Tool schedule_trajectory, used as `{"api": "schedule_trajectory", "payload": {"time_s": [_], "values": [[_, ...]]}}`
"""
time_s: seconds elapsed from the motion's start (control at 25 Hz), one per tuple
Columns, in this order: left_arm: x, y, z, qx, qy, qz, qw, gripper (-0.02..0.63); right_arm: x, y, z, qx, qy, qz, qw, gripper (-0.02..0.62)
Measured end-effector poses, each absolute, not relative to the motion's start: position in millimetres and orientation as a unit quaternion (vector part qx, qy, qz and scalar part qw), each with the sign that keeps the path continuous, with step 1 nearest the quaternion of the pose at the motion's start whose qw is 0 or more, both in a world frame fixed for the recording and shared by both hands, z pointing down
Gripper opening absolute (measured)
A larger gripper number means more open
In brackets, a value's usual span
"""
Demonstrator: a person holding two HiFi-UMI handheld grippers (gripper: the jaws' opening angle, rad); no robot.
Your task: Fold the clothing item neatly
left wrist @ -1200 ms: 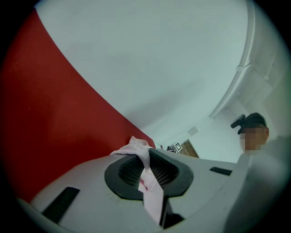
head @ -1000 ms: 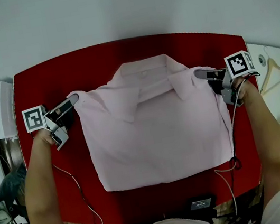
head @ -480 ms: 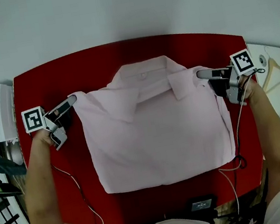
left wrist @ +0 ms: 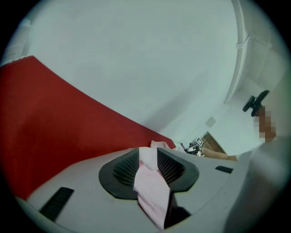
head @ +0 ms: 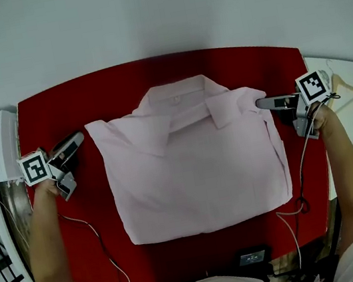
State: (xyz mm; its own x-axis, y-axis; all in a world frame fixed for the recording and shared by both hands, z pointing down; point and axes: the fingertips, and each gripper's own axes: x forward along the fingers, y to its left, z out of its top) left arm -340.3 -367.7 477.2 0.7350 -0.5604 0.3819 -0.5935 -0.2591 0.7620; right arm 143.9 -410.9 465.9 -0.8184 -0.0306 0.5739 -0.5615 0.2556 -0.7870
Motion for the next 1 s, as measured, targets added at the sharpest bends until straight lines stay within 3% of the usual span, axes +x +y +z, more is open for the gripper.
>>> {"api": "schedule_trajectory", "payload": {"time_s": [0.28,0.52,0.68,1.0], "values": [[-326,-343,451,0.842,-0.369,0.042,0.392,0.118,170,-409,455,0.268,-0.824,0.417,0.274,0.199],[-301,-326,441,0.872,-0.405,0.226,0.154,0.117,165,-395,451,0.306,-0.857,0.137,0.391,0.2],[-294,-319,454,0.856,-0.393,0.332,0.05,0.117,157,-388,455,0.296,-0.841,-0.02,0.452,0.201],[-316,-321,488,0.793,-0.391,0.463,-0.056,0.217,168,-393,462,0.29,-0.799,-0.156,0.503,0.201]]}}
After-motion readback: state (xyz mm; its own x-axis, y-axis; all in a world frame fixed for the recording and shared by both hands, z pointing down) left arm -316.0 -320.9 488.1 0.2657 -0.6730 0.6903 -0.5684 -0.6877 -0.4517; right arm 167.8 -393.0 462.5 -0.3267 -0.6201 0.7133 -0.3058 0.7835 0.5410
